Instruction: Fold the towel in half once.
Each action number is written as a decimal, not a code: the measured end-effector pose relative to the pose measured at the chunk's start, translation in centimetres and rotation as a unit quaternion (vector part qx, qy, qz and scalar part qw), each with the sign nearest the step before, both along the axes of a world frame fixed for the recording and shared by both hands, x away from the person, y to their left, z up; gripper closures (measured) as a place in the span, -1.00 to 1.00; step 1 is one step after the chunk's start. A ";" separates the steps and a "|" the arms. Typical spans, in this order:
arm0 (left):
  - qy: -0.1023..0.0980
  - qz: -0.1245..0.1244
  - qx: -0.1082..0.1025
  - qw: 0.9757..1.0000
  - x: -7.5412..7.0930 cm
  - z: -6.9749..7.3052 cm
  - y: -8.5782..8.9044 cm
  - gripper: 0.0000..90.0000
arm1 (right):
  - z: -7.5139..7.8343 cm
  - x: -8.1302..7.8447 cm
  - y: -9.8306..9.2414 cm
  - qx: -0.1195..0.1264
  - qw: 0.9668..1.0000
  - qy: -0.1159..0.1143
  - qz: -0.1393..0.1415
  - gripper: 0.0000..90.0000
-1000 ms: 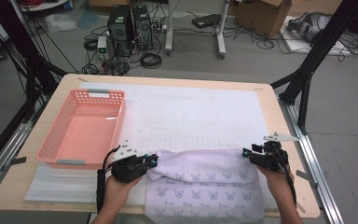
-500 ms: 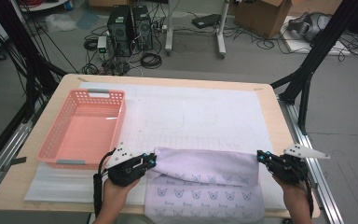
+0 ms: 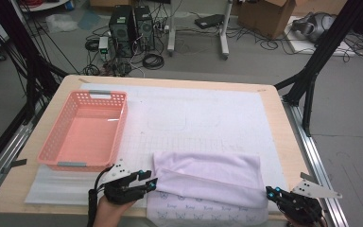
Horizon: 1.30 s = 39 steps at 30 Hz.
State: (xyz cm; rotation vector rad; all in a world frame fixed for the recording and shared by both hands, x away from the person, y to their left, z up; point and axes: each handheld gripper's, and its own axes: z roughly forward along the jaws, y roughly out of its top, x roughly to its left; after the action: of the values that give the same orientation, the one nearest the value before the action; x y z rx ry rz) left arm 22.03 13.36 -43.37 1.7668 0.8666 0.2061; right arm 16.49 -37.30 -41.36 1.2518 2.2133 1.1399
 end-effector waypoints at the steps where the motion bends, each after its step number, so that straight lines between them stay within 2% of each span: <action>1: -0.002 0.008 -0.006 1.000 0.2 0.2 0.2 0.02 | 0.1 0.0 -0.1 -0.006 1.000 -0.009 -0.008 0.67; 3: -0.006 0.018 -0.013 1.000 0.6 0.5 0.5 -0.02 | 0.4 0.2 -0.5 0.001 0.999 -0.025 -0.033 0.50; 6: -0.009 0.028 -0.008 1.000 1.5 0.8 0.6 -0.01 | 0.8 1.2 -0.7 0.014 0.998 -0.037 -0.053 0.48; 10: 0.000 0.034 0.011 0.999 3.4 0.4 0.1 0.06 | 0.4 3.6 -0.3 0.017 0.997 -0.027 -0.067 0.46; 14: 0.031 0.042 0.046 0.998 5.3 -0.5 -0.8 0.23 | -0.7 5.9 0.6 0.014 0.998 -0.010 -0.065 0.45; 17: 0.065 0.038 0.049 0.996 6.3 -1.2 -1.6 0.28 | -1.1 6.7 1.2 0.014 0.998 -0.004 -0.063 0.45; 19: 0.071 0.037 0.060 0.995 6.6 -1.5 -2.3 0.39 | -1.2 6.8 1.5 0.015 0.998 -0.003 -0.061 0.45; 20: 0.069 0.039 0.073 0.994 6.7 -1.5 -2.6 0.57 | -1.2 6.9 1.5 0.011 0.998 -0.006 -0.059 0.45; 21: 0.062 0.043 0.083 0.994 6.9 -1.5 -2.8 0.85 | -1.2 6.8 1.6 0.011 0.998 -0.004 -0.061 0.45; 22: 0.061 0.057 0.086 0.993 7.1 -1.6 -2.9 0.92 | -1.3 6.8 1.5 0.006 0.998 -0.006 -0.060 0.45; 24: 0.053 0.093 0.092 0.990 7.7 -1.5 -2.7 0.93 | -1.4 6.8 1.4 0.003 0.998 -0.006 -0.062 0.46; 25: 0.052 0.107 0.087 0.989 8.0 -1.5 -2.4 0.94 | -1.5 6.8 1.3 0.004 0.998 -0.005 -0.065 0.46; 27: 0.057 0.115 0.075 0.989 8.3 -1.5 -2.2 0.93 | -1.6 6.8 1.1 0.005 0.998 -0.006 -0.069 0.46; 29: 0.050 0.113 0.086 0.989 8.2 -1.6 -2.4 0.87 | -1.7 6.9 0.8 0.005 0.997 -0.006 -0.074 0.44; 30: 0.052 0.110 0.084 0.989 8.2 -1.7 -2.4 0.68 | -1.7 7.0 0.8 0.007 0.997 -0.004 -0.078 0.43; 31: 0.063 0.103 0.072 0.990 8.1 -1.7 -2.4 0.46 | -1.8 7.1 0.6 0.006 0.997 -0.003 -0.078 0.39; 34: 0.076 0.083 0.080 0.990 7.7 -1.8 -2.5 0.12 | -2.1 7.4 0.5 0.007 0.997 0.008 -0.081 0.28; 37: 0.079 0.072 0.074 0.992 7.4 -1.9 -2.3 0.03 | -2.7 7.7 0.7 -0.002 0.997 0.025 -0.072 0.21; 39: 0.077 0.062 0.068 0.993 7.3 -2.0 -2.3 0.01 | -3.1 7.9 1.1 -0.017 0.997 0.031 -0.064 0.23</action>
State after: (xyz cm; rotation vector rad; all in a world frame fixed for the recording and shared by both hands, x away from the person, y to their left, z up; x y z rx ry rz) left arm 29.36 11.07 -45.36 1.8744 1.0977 0.2158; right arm 24.38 -36.22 -44.48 1.4104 2.1515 1.0223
